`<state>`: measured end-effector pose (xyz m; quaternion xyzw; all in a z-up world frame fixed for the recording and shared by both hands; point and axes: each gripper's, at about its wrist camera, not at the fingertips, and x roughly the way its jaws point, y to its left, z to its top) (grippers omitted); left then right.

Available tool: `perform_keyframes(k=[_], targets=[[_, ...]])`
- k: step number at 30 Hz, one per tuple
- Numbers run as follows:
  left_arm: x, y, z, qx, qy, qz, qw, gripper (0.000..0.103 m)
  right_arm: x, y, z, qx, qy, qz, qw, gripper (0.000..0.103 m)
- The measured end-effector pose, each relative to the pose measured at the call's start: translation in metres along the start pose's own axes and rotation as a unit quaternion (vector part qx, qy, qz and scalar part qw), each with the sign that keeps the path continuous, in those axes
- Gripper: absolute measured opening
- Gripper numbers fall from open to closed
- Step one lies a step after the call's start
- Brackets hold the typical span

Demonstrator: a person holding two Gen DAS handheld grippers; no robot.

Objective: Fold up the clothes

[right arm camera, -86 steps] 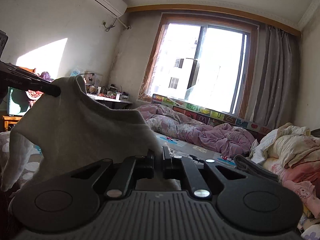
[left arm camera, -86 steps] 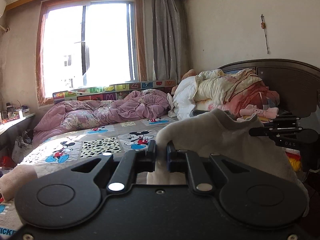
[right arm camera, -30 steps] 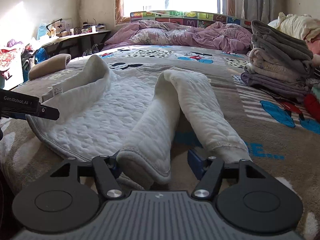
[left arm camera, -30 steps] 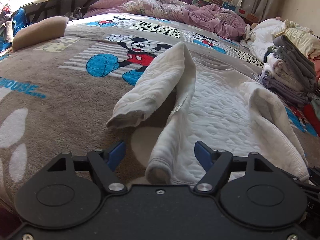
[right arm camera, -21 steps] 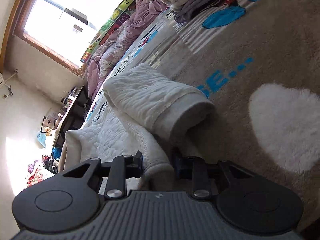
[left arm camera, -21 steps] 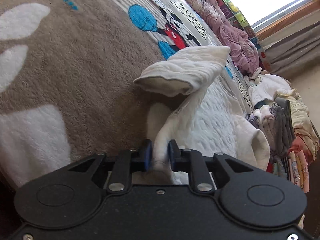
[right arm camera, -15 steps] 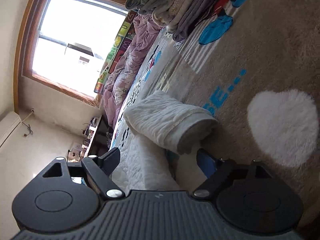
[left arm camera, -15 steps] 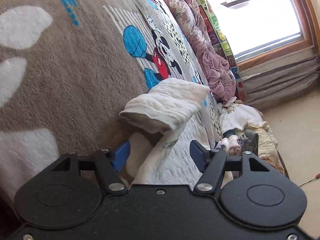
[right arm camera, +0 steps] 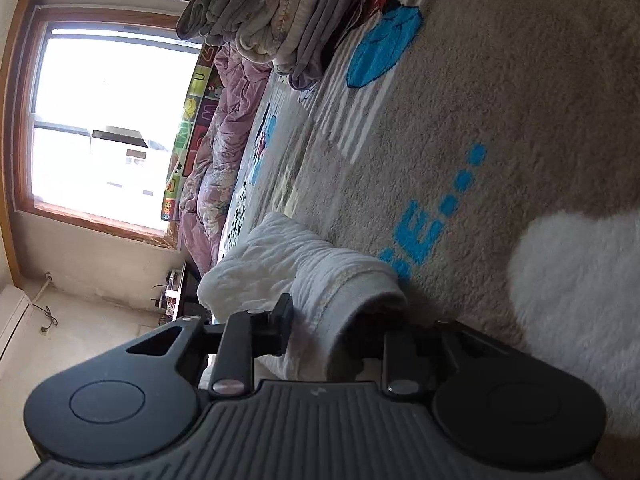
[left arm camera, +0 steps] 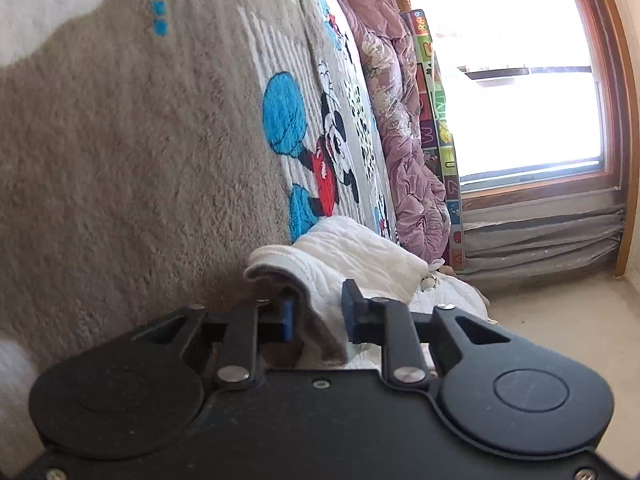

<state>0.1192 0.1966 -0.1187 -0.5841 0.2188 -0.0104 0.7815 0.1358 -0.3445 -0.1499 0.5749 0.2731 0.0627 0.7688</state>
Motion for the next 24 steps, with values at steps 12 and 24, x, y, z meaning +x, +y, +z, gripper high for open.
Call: perform_keyframes(k=[12, 24], targets=[[0.036, -0.093, 0.059, 0.344, -0.13, 0.198, 0.9087, 0.02, 0.002, 0.032, 0.118, -0.131, -0.13, -0.07, 0.98, 0.017], [0.026, -0.046, 0.041, 0.099, 0.023, 0.109, 0.9888, 0.054, -0.015, -0.003, 0.048, -0.005, -0.061, -0.056, 0.996, 0.063]])
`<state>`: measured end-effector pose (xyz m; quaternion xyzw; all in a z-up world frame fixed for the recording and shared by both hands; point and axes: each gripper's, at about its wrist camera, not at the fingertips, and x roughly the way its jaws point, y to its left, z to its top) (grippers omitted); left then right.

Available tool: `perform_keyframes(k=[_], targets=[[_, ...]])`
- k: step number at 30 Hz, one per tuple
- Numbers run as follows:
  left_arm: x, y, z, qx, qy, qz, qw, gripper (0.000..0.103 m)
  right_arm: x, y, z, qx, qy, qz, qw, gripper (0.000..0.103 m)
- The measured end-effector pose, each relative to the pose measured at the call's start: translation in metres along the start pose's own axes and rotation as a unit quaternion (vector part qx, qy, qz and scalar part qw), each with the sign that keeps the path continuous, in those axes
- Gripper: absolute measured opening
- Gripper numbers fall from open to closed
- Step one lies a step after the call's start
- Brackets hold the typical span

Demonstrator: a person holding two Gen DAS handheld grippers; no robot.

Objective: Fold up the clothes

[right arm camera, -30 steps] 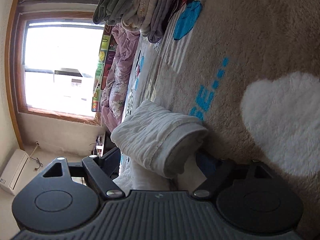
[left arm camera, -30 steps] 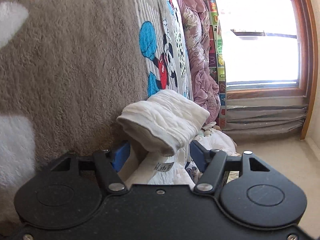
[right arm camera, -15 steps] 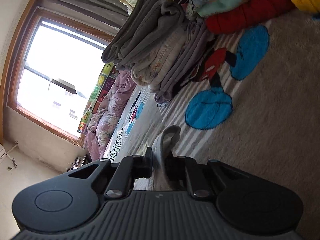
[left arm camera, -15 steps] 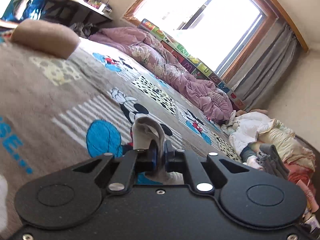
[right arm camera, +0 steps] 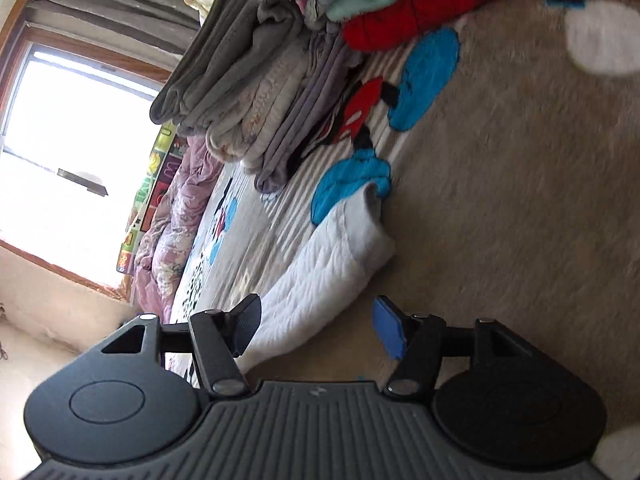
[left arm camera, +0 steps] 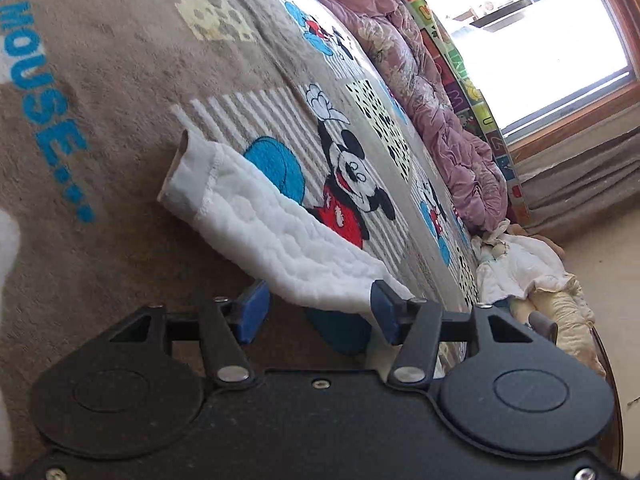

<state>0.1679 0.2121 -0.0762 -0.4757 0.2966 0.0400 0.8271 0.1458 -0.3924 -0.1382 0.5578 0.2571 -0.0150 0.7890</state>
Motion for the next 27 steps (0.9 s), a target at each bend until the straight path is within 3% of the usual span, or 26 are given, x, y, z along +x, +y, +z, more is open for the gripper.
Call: perform_keyframes(k=[2, 7, 8, 9, 10, 11, 13, 17, 19, 21, 22, 23, 25, 27], targets=[[0.006, 0.003, 0.001, -0.017, -0.007, 0.005, 0.9998, 0.054, 0.014, 0.0, -0.007, 0.023, 0.015, 0.008, 1.0, 0.063], [0.028, 0.01, 0.021, -0.011, -0.047, 0.047, 0.9977, 0.051, 0.041, 0.005, 0.007, 0.035, -0.026, -0.002, 0.999, 0.061], [0.034, 0.009, 0.027, 0.006, -0.052, 0.053, 0.9972, 0.031, 0.046, 0.005, 0.012, 0.032, -0.034, -0.006, 0.999, 0.052], [0.04, 0.006, 0.032, 0.032, -0.054, 0.061, 0.9961, 0.019, 0.052, 0.007, 0.017, 0.024, -0.04, -0.008, 0.999, 0.045], [0.045, 0.002, 0.036, 0.062, -0.056, 0.07, 0.9941, 0.011, 0.06, 0.007, 0.026, 0.014, -0.041, -0.008, 0.999, 0.025], [0.049, -0.002, 0.041, 0.087, -0.059, 0.072, 0.9919, 0.008, 0.068, 0.008, 0.035, 0.006, -0.038, -0.009, 0.999, 0.018], [0.052, -0.01, 0.05, 0.134, -0.074, 0.058, 0.9865, 0.007, 0.078, 0.015, 0.051, -0.016, -0.04, -0.01, 0.999, 0.015], [0.048, -0.026, 0.054, 0.241, -0.129, -0.015, 0.9618, 0.007, 0.084, 0.047, 0.072, -0.114, -0.049, 0.048, 0.991, 0.014], [0.064, -0.02, 0.056, 0.251, -0.107, 0.025, 0.9617, 0.008, 0.091, 0.054, 0.074, -0.165, -0.047, 0.032, 0.985, 0.014], [0.087, -0.004, 0.057, 0.239, -0.077, 0.095, 0.9633, 0.011, 0.109, 0.037, 0.077, -0.162, -0.025, -0.025, 0.986, 0.014], [0.093, 0.002, 0.057, 0.233, -0.071, 0.112, 0.9634, 0.015, 0.118, 0.028, 0.078, -0.161, -0.015, -0.054, 0.985, 0.014], [0.094, 0.001, 0.057, 0.237, -0.074, 0.119, 0.9615, 0.016, 0.123, 0.023, 0.08, -0.159, -0.008, -0.071, 0.985, 0.007], [0.093, -0.009, 0.055, 0.259, -0.08, 0.143, 0.9517, 0.026, 0.122, 0.021, 0.081, -0.151, -0.008, -0.062, 0.987, 0.008], [0.091, -0.008, 0.053, 0.258, -0.086, 0.155, 0.9498, 0.035, 0.12, 0.021, 0.082, -0.146, -0.009, -0.056, 0.988, 0.016]])
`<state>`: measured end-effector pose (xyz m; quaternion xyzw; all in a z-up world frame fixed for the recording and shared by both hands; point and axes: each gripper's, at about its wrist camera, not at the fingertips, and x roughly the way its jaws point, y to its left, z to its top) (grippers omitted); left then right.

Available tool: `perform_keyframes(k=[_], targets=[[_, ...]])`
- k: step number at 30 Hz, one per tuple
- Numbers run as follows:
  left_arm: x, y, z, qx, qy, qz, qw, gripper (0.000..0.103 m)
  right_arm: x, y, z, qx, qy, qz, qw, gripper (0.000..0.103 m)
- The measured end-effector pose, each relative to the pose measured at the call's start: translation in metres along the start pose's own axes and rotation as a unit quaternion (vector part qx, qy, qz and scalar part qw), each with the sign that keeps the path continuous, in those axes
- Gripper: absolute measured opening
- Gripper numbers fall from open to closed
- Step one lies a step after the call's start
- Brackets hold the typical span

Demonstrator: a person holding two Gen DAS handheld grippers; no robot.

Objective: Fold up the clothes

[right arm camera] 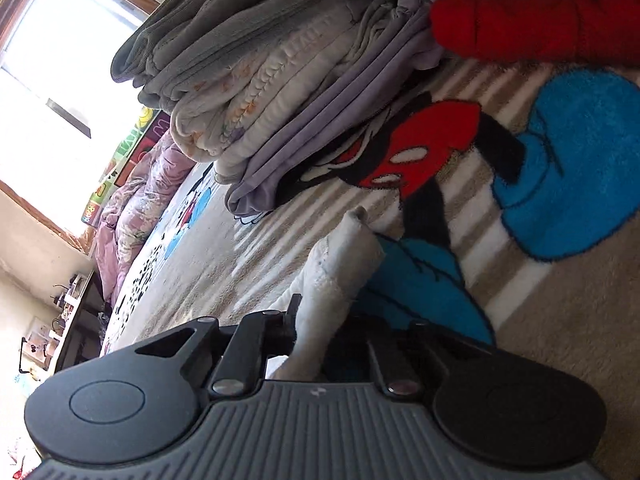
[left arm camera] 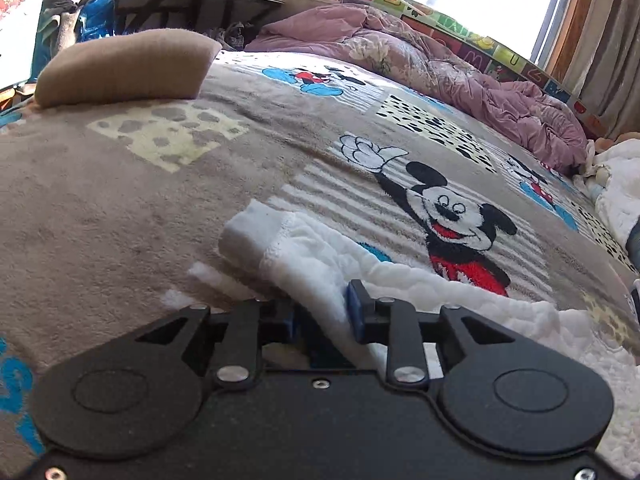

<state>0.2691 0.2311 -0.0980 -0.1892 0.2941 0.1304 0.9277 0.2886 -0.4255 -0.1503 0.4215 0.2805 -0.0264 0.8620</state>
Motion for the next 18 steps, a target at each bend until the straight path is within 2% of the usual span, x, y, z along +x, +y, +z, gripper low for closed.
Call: perform_keyframes(k=[3, 4, 5, 7, 10, 11, 12, 14, 15, 18], targets=[[-0.013, 0.003, -0.001, -0.008, -0.011, 0.027, 0.9995, 0.042, -0.019, 0.013, -0.001, -0.015, -0.014, -0.022, 1.0, 0.04], [-0.021, 0.003, 0.0, -0.008, -0.021, 0.042, 0.9989, 0.046, -0.03, 0.018, -0.004, -0.031, -0.029, -0.035, 0.998, 0.052], [-0.029, 0.003, 0.0, -0.007, -0.029, 0.055, 0.998, 0.046, -0.042, 0.023, -0.007, -0.046, -0.044, -0.049, 0.997, 0.053], [-0.048, 0.001, 0.0, -0.01, -0.04, 0.05, 0.9979, 0.046, -0.066, 0.029, -0.015, -0.075, -0.068, -0.063, 0.993, 0.053], [-0.077, -0.001, -0.001, -0.015, -0.054, 0.028, 0.998, 0.046, -0.094, 0.038, -0.033, -0.113, -0.062, -0.036, 0.991, 0.053], [-0.084, -0.003, -0.002, -0.019, -0.05, 0.011, 0.9985, 0.046, -0.101, 0.043, -0.041, -0.124, -0.051, -0.02, 0.991, 0.053], [-0.091, -0.005, -0.006, -0.029, -0.033, -0.024, 0.9987, 0.047, -0.107, 0.049, -0.052, -0.13, -0.032, 0.002, 0.991, 0.053], [-0.103, -0.015, -0.018, -0.036, -0.002, -0.089, 0.9954, 0.056, -0.113, 0.062, -0.074, -0.141, 0.009, 0.041, 0.989, 0.053], [-0.108, -0.024, -0.027, -0.033, 0.014, -0.123, 0.9917, 0.058, -0.113, 0.07, -0.086, -0.149, 0.031, 0.059, 0.987, 0.053], [-0.113, -0.045, -0.053, -0.028, 0.058, -0.169, 0.9835, 0.061, -0.104, 0.097, -0.123, -0.19, 0.089, 0.094, 0.973, 0.053]])
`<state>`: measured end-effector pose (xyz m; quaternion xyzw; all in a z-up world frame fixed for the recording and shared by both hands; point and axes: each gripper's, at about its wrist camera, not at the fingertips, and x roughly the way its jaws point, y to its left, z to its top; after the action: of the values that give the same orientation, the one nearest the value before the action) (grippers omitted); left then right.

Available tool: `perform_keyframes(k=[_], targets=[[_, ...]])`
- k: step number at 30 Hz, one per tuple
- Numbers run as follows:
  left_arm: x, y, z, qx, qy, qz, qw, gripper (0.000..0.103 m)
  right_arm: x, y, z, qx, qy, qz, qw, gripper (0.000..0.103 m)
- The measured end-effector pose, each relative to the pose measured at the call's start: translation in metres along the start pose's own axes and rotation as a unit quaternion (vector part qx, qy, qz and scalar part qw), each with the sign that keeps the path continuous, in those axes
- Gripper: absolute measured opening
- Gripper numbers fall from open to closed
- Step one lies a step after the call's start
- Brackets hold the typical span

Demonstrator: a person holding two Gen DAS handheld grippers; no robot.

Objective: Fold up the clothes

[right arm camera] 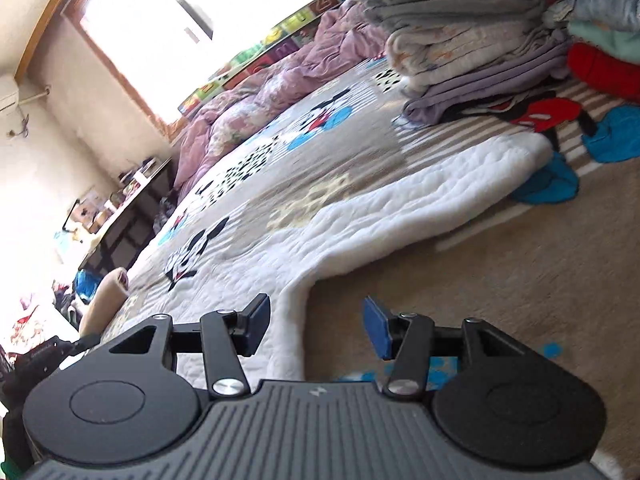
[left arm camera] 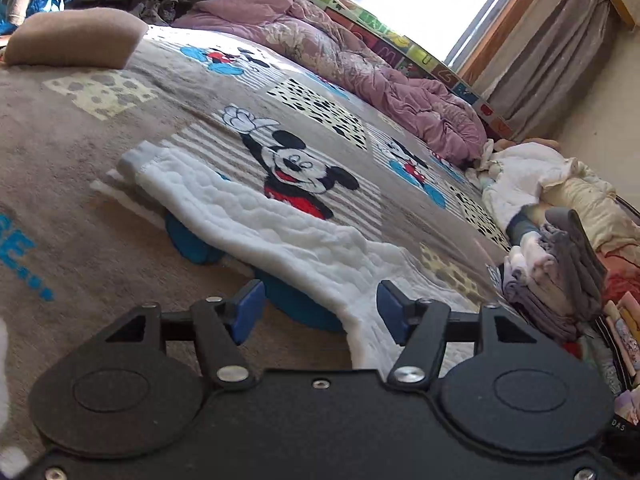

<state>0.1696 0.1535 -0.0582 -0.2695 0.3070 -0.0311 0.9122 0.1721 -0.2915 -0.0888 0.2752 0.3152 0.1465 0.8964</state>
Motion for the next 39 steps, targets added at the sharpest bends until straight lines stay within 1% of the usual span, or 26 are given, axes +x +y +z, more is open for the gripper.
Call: perform_keyframes(k=[1, 2, 3, 4, 5, 6, 7, 9, 11, 13, 15, 16, 18, 21, 23, 24, 25, 26, 27, 28, 29, 31, 32, 35, 38, 39], targets=[[0.005, -0.003, -0.01, -0.003, 0.017, -0.001, 0.9998, 0.057, 0.006, 0.008, -0.006, -0.011, 0.014, 0.005, 1.0, 0.051], [0.011, -0.005, -0.021, -0.009, 0.037, 0.005, 0.9993, 0.024, 0.013, 0.01, -0.011, -0.01, 0.027, 0.002, 1.0, 0.04], [0.019, 0.0, -0.031, -0.027, 0.061, 0.019, 0.9976, 0.007, 0.019, 0.003, -0.015, 0.012, 0.035, -0.009, 0.999, 0.031], [0.023, 0.008, -0.039, -0.046, 0.07, 0.026, 0.9961, 0.005, 0.024, -0.01, -0.02, 0.05, 0.043, -0.02, 0.998, 0.023], [0.024, 0.015, -0.045, -0.057, 0.067, 0.023, 0.9958, 0.009, 0.026, -0.033, -0.028, 0.118, 0.046, -0.014, 0.992, 0.01], [0.025, 0.022, -0.051, -0.069, 0.064, 0.021, 0.9954, 0.009, 0.023, -0.049, -0.034, 0.168, 0.037, 0.012, 0.985, 0.01], [0.023, 0.023, -0.052, -0.071, 0.062, 0.023, 0.9953, 0.009, 0.019, -0.051, -0.037, 0.17, 0.034, 0.019, 0.985, 0.01], [0.017, 0.021, -0.051, -0.069, 0.057, 0.027, 0.9956, 0.013, 0.01, -0.039, -0.038, 0.127, 0.031, 0.005, 0.991, 0.01], [0.011, 0.02, -0.052, -0.064, 0.048, 0.028, 0.9964, 0.013, -0.001, -0.034, -0.038, 0.118, 0.023, -0.003, 0.993, 0.014], [0.001, 0.01, -0.05, -0.033, 0.027, 0.039, 0.9983, 0.014, -0.013, -0.023, -0.037, 0.074, 0.008, -0.016, 0.997, 0.021], [-0.006, -0.007, -0.046, 0.011, 0.002, 0.027, 0.9996, 0.014, -0.022, -0.005, -0.033, 0.005, -0.009, -0.033, 0.999, 0.021], [-0.01, -0.016, -0.044, 0.033, -0.01, 0.017, 0.9992, 0.014, -0.023, 0.002, -0.029, -0.024, -0.015, -0.027, 0.999, 0.021], [-0.008, -0.032, -0.038, 0.071, -0.023, -0.008, 0.9972, 0.014, -0.02, 0.018, -0.017, -0.082, -0.019, -0.015, 0.996, 0.021], [0.005, -0.053, -0.028, 0.128, -0.03, -0.03, 0.9909, 0.014, -0.002, 0.044, 0.004, -0.161, -0.013, 0.0, 0.987, 0.021], [0.02, -0.057, -0.02, 0.147, -0.026, -0.043, 0.9878, 0.014, 0.016, 0.056, 0.016, -0.194, -0.004, 0.014, 0.981, 0.021], [0.029, -0.055, -0.016, 0.149, -0.023, -0.049, 0.9874, 0.014, 0.025, 0.059, 0.022, -0.199, 0.004, 0.018, 0.98, 0.021], [0.039, -0.051, -0.013, 0.142, -0.018, -0.05, 0.9884, 0.014, 0.036, 0.058, 0.028, -0.2, 0.013, 0.02, 0.98, 0.021], [0.05, -0.043, -0.011, 0.131, -0.005, -0.042, 0.9905, 0.014, 0.047, 0.057, 0.032, -0.199, 0.02, 0.016, 0.98, 0.021], [0.061, -0.033, -0.011, 0.117, 0.013, -0.029, 0.9927, 0.014, 0.057, 0.052, 0.034, -0.195, 0.031, 0.007, 0.98, 0.02], [0.074, -0.021, -0.013, 0.103, 0.03, -0.015, 0.9941, 0.013, 0.07, 0.041, 0.034, -0.183, 0.052, -0.009, 0.982, 0.02], [0.086, -0.006, -0.018, 0.089, 0.047, 0.001, 0.9949, 0.007, 0.078, 0.03, 0.032, -0.167, 0.065, -0.015, 0.984, 0.017], [0.091, 0.014, -0.018, 0.043, 0.055, -0.02, 0.9974, 0.007, 0.083, 0.001, 0.02, -0.126, 0.062, 0.003, 0.99, 0.014], [0.089, 0.015, -0.016, 0.04, 0.059, -0.021, 0.9973, 0.006, 0.084, -0.01, 0.016, -0.109, 0.059, 0.011, 0.992, 0.013], [0.088, 0.009, -0.019, 0.062, 0.056, -0.009, 0.9965, 0.006, 0.081, -0.017, 0.013, -0.091, 0.053, 0.022, 0.994, 0.01], [0.08, 0.004, -0.018, 0.066, 0.053, -0.002, 0.9964, 0.006, 0.083, -0.016, 0.019, -0.084, 0.069, 0.024, 0.994, 0.008], [0.072, -0.002, -0.019, 0.077, 0.046, 0.0, 0.9959, 0.006, 0.079, -0.013, 0.022, -0.088, 0.074, 0.018, 0.993, 0.008]])
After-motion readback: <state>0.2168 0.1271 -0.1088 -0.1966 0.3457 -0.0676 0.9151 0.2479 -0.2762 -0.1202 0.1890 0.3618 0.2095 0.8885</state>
